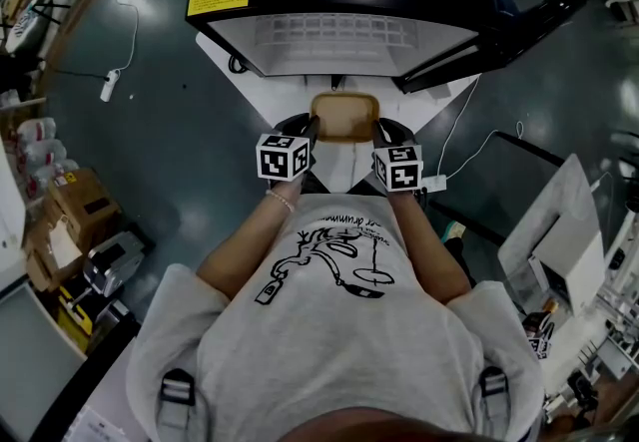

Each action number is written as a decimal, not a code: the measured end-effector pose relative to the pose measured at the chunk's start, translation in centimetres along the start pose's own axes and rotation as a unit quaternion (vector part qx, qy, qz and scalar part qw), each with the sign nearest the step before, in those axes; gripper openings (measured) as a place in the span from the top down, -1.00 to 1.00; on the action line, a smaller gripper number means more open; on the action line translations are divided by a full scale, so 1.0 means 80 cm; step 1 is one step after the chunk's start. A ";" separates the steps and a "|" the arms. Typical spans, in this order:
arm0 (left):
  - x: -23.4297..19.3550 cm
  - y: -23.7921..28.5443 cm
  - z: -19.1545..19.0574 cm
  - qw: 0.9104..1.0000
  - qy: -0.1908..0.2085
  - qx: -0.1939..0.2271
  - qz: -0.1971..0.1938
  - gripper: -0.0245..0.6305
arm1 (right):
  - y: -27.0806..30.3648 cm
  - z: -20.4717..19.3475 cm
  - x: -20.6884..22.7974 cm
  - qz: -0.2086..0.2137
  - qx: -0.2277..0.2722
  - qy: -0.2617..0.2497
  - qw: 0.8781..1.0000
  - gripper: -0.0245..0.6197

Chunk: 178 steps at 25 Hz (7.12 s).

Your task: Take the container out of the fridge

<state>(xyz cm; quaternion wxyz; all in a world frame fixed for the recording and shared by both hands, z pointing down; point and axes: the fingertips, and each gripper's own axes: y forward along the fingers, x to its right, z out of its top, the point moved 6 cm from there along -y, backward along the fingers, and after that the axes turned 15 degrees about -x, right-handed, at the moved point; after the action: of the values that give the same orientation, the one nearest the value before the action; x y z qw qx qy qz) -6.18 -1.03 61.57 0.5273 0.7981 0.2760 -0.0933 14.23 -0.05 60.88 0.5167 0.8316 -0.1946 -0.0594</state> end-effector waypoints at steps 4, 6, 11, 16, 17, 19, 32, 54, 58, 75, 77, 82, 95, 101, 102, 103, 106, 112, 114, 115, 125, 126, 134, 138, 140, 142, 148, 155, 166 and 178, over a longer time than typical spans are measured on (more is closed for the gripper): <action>-0.003 0.007 -0.005 1.000 -0.003 -0.007 0.002 0.71 | 0.006 -0.004 0.001 -0.001 -0.007 -0.002 1.000 0.73; -0.005 0.010 -0.008 1.000 -0.004 -0.011 0.003 0.71 | 0.009 -0.004 0.000 0.000 -0.010 -0.003 1.000 0.73; -0.009 0.017 -0.015 1.000 -0.007 -0.019 0.003 0.71 | 0.017 -0.011 0.000 0.002 -0.018 -0.003 1.000 0.73; -0.013 0.026 -0.022 0.999 -0.014 -0.029 0.002 0.71 | 0.027 -0.018 0.000 0.003 -0.028 -0.003 1.000 0.73; -0.014 0.028 -0.023 0.999 -0.014 -0.031 0.002 0.71 | 0.028 -0.019 0.001 0.003 -0.030 -0.003 1.000 0.73; -0.015 0.031 -0.025 0.999 -0.015 -0.035 0.003 0.71 | 0.031 -0.021 0.001 0.003 -0.033 -0.003 0.999 0.73; -0.030 0.055 -0.036 0.998 -0.025 -0.059 0.004 0.72 | 0.056 -0.030 0.004 0.002 -0.056 -0.008 0.998 0.73; -0.048 0.092 -0.049 0.995 -0.026 -0.096 0.006 0.73 | 0.094 -0.045 0.011 -0.003 -0.086 -0.013 0.996 0.73; -0.051 0.097 -0.049 0.995 -0.026 -0.100 0.007 0.73 | 0.096 -0.045 0.009 0.001 -0.094 -0.012 0.996 0.73; -0.056 0.112 -0.054 0.993 -0.031 -0.110 0.007 0.73 | 0.113 -0.053 0.017 -0.005 -0.100 -0.022 0.995 0.73; -0.057 0.113 -0.055 0.993 -0.032 -0.112 0.007 0.73 | 0.114 -0.052 0.017 -0.005 -0.100 -0.024 0.995 0.73; -0.059 0.115 -0.056 0.993 -0.033 -0.110 0.007 0.73 | 0.115 -0.052 0.017 -0.002 -0.102 -0.025 0.994 0.73; -0.055 0.109 -0.050 0.994 -0.002 -0.107 0.015 0.57 | 0.112 -0.055 0.021 0.004 -0.094 -0.022 0.995 0.60; -0.052 0.100 -0.044 0.995 0.001 -0.096 0.019 0.55 | 0.103 -0.045 0.019 0.007 -0.076 -0.024 0.997 0.60; -0.052 0.098 -0.043 0.995 0.004 -0.094 0.021 0.55 | 0.101 -0.043 0.019 0.007 -0.073 -0.025 0.997 0.60; -0.052 0.096 -0.041 0.996 0.008 -0.092 0.023 0.55 | 0.098 -0.041 0.019 0.007 -0.070 -0.026 0.997 0.60; -0.048 0.085 -0.032 0.996 0.017 -0.080 0.027 0.55 | 0.089 -0.031 0.017 0.008 -0.059 -0.029 0.998 0.60; -0.030 0.065 -0.009 0.997 0.047 -0.056 0.027 0.55 | 0.068 -0.010 0.014 0.013 -0.027 -0.037 0.999 0.60; -0.021 0.057 -0.002 0.996 0.067 -0.049 0.029 0.55 | 0.059 -0.004 0.013 0.015 -0.017 -0.042 0.999 0.60; -0.016 0.053 0.002 0.996 0.075 -0.044 0.029 0.55 | 0.054 -0.001 0.013 0.015 -0.013 -0.045 0.999 0.61; 0.031 0.012 0.036 0.991 0.134 0.001 0.022 0.58 | -0.002 0.036 -0.001 0.031 0.045 -0.070 0.996 0.65; 0.034 0.008 0.039 0.990 0.138 0.007 0.021 0.59 | -0.007 0.040 -0.003 0.032 0.050 -0.074 0.996 0.65; 0.057 -0.019 0.061 0.988 0.151 0.042 0.013 0.62 | -0.053 0.074 -0.010 0.045 0.094 -0.075 0.992 0.66; 0.066 -0.030 0.067 0.987 0.150 0.058 0.006 0.63 | -0.074 0.088 -0.016 0.053 0.115 -0.080 0.989 0.67; 0.070 -0.039 0.071 0.986 0.151 0.068 0.002 0.64 | -0.085 0.094 -0.019 0.056 0.126 -0.084 0.987 0.67; 0.074 -0.050 0.075 0.985 0.156 0.079 0.001 0.64 | -0.096 0.099 -0.022 0.059 0.136 -0.087 0.985 0.67; 0.096 -0.095 0.100 0.976 0.177 0.124 -0.010 0.67 | -0.134 0.115 -0.031 0.067 0.165 -0.093 0.980 0.69; 0.122 -0.137 0.125 0.963 0.209 0.170 -0.024 0.70 | -0.172 0.134 -0.044 0.080 0.201 -0.100 0.971 0.70; 0.148 -0.201 0.149 0.942 0.236 0.234 -0.034 0.77 | -0.230 0.167 -0.070 0.105 0.251 -0.125 0.954 0.70; 0.175 -0.255 0.169 0.919 0.249 0.299 -0.067 0.84 | -0.278 0.190 -0.092 0.122 0.286 -0.148 0.939 0.70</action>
<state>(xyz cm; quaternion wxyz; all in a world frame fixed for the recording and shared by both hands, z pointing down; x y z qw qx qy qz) -3.63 -2.37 33.49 0.1707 0.8960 0.4099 -0.0051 8.79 -1.26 33.52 0.2257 0.8962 -0.3771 -0.0602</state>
